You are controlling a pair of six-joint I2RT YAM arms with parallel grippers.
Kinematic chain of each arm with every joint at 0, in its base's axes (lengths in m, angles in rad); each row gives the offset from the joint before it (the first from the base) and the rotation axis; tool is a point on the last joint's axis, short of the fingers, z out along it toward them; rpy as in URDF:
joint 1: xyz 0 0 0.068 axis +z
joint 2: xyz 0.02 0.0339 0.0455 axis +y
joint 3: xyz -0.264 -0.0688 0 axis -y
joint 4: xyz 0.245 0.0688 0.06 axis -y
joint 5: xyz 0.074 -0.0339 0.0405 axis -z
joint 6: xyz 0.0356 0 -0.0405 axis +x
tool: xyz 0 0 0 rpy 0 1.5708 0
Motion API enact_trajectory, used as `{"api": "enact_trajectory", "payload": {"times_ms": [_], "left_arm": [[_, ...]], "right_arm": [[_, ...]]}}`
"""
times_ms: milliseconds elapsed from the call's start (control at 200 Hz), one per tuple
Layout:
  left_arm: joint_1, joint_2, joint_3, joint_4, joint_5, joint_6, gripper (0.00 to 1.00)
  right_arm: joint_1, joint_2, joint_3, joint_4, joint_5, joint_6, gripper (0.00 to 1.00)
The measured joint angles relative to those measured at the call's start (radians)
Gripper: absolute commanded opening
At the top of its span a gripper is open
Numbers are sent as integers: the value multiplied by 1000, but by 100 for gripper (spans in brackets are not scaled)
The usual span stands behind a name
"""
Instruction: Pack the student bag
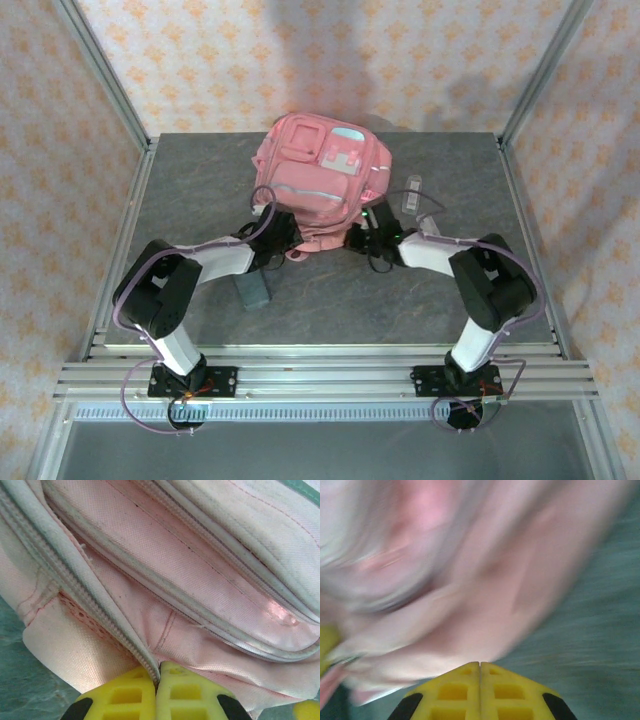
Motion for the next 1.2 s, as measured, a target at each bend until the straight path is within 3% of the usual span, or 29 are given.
{"api": "enact_trajectory", "payload": {"times_ms": [130, 335, 450, 556, 821, 1201], "left_arm": [[8, -2, 1, -10, 5, 24, 0], [8, -2, 48, -63, 8, 78, 0], [8, -2, 58, -75, 11, 100, 0], [8, -2, 58, -77, 15, 108, 0], [8, -2, 58, -76, 23, 114, 0], [8, -2, 58, -69, 34, 111, 0]], "right_arm": [[-51, 0, -34, -40, 40, -11, 0], [37, -47, -34, -53, 48, -38, 0], [92, -87, -34, -41, 35, -58, 29], [103, -113, -32, -11, 1, -61, 38], [114, -80, 42, 40, -90, -58, 41], [167, 92, 143, 64, -126, -37, 40]]}}
